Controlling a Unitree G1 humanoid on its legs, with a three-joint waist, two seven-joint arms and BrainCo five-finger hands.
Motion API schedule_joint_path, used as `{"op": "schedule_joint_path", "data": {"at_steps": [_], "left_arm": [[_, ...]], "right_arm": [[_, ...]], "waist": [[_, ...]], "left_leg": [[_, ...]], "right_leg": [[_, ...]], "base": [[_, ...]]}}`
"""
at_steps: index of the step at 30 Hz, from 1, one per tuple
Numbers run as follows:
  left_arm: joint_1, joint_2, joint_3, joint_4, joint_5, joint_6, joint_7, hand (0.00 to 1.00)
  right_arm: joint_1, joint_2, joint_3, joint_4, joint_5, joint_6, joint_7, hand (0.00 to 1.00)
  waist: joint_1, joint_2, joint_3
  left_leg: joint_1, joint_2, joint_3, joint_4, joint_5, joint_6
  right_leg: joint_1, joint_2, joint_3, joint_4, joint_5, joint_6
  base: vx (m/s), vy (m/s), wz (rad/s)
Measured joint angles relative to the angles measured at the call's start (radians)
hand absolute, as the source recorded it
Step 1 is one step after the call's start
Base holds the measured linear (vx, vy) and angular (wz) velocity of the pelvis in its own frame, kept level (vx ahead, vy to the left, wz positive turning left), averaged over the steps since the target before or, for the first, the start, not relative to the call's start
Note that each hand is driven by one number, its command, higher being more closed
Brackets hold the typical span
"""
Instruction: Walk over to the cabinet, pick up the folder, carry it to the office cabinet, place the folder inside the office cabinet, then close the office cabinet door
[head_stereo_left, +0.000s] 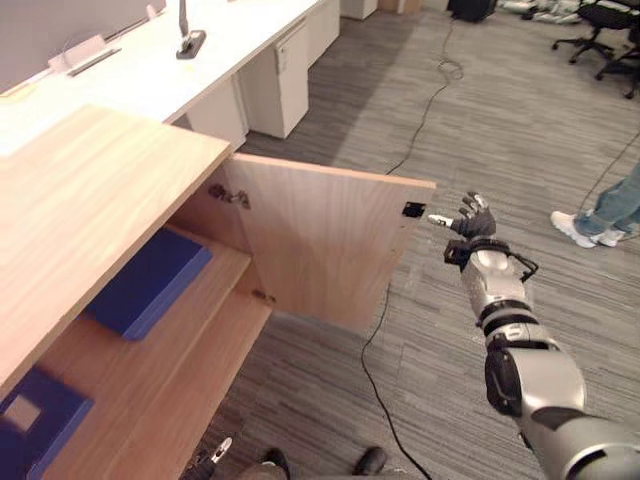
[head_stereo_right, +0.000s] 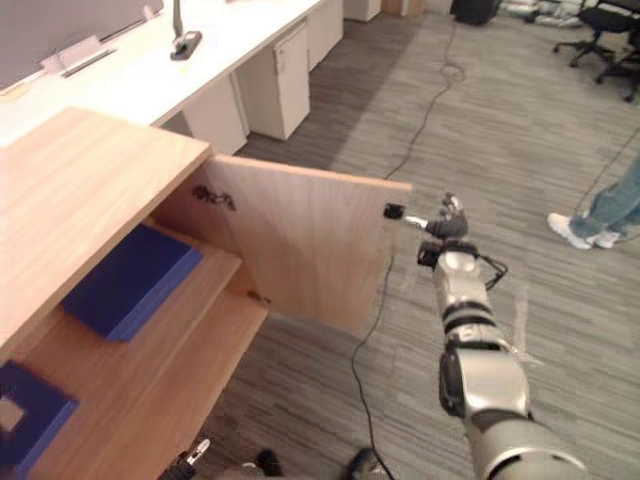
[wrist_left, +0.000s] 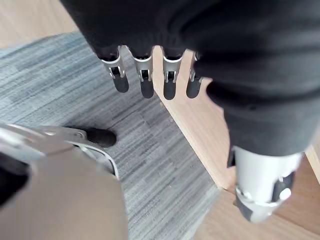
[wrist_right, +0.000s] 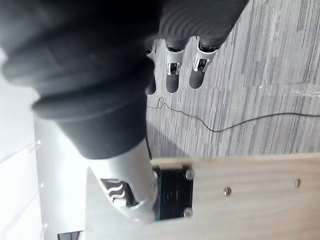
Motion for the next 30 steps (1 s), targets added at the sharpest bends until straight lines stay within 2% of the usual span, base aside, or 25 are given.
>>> {"op": "schedule_joint_path", "data": {"at_steps": [3, 10, 20, 22, 27, 30], "left_arm": [[0.005, -0.003, 0.019, -0.011, -0.003, 0.000, 0.000, 0.00], [0.004, -0.005, 0.040, -0.034, -0.021, -0.001, 0.001, 0.00], [-0.022, -0.002, 0.066, -0.070, -0.017, -0.014, 0.001, 0.00], [-0.022, -0.001, 0.066, -0.070, -0.017, -0.017, 0.001, 0.00], [-0.022, 0.006, 0.072, -0.068, 0.002, -0.024, 0.001, 0.00], [-0.022, 0.006, 0.078, -0.053, 0.024, -0.024, 0.001, 0.00]], "right_arm": [[-0.044, -0.001, -0.004, 0.044, 0.036, 0.005, 0.011, 0.00], [-0.118, 0.000, 0.001, 0.066, 0.125, 0.012, 0.018, 0.00], [-0.122, -0.026, 0.186, 0.059, 0.145, 0.010, 0.066, 0.00], [-0.104, -0.031, 0.237, 0.023, 0.146, 0.010, 0.075, 0.00], [0.009, -0.069, 0.385, -0.246, 0.146, 0.002, 0.079, 0.00], [0.091, -0.118, 0.518, -0.480, 0.187, -0.036, 0.131, 0.00]], "waist": [[0.026, 0.001, 0.027], [0.037, 0.000, 0.055], [0.024, -0.002, 0.074], [0.020, -0.004, 0.078], [0.001, -0.005, 0.079], [-0.022, -0.005, 0.078]], "left_leg": [[-0.018, -0.003, -0.012, -0.004, 0.012, 0.007], [-0.037, -0.013, -0.031, -0.021, 0.027, 0.017], [-0.011, -0.010, -0.022, -0.035, 0.025, 0.015], [-0.003, -0.008, -0.012, -0.035, 0.022, 0.011], [0.003, 0.006, 0.023, -0.030, 0.015, 0.003], [0.004, 0.028, 0.052, -0.018, 0.007, -0.004]], "right_leg": [[-0.014, -0.001, -0.008, -0.003, 0.007, -0.007], [-0.028, -0.003, -0.021, -0.011, 0.016, -0.008], [-0.005, 0.011, -0.011, -0.035, 0.023, -0.007], [-0.001, 0.015, 0.001, -0.037, 0.023, -0.007], [-0.009, 0.031, 0.040, -0.047, 0.024, -0.009], [-0.015, 0.056, 0.084, -0.054, 0.025, -0.015]], "base": [[-0.10, 0.000, 0.13], [-0.04, 0.007, 0.06], [-0.01, 0.003, -0.02], [-0.05, 0.003, -0.16], [-0.04, -0.018, -0.23], [-0.04, -0.058, -0.32]]}}
